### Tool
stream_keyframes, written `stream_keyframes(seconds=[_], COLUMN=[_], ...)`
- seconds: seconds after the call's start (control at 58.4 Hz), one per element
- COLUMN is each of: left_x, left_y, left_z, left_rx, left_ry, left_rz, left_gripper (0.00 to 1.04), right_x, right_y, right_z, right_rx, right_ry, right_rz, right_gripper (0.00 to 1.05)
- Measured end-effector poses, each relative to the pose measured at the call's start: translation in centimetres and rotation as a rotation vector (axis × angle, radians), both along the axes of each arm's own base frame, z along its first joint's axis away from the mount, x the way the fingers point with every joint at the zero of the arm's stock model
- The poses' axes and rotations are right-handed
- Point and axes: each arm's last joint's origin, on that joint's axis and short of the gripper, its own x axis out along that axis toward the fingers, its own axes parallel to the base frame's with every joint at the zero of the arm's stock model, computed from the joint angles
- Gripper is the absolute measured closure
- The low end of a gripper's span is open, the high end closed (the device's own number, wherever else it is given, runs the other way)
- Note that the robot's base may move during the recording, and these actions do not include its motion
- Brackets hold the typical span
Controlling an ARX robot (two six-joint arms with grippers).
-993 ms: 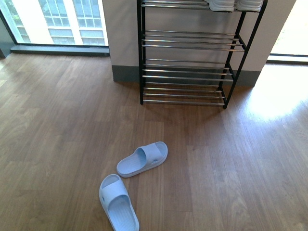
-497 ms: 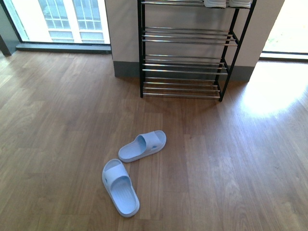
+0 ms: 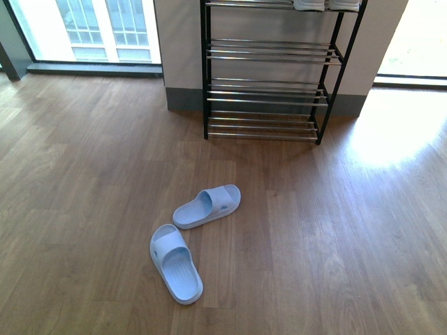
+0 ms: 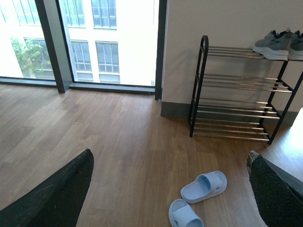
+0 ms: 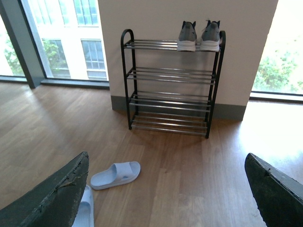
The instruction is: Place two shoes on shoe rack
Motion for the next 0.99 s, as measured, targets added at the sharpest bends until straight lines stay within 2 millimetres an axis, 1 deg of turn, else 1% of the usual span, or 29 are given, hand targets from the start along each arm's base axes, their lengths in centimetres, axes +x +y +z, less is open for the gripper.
stream_keyframes(seconds=[0.993], left_x=[0.0], left_y=[0.0], left_z=[0.0], left_rx=[0.0], left_ry=[0.0], left_rz=[0.0], left_gripper=[0.09], right_x=[0.0], right_y=[0.0], right_z=[0.0], right_rx=[0.0], right_ry=[0.0], right_rz=[0.0], right_gripper=[0.09])
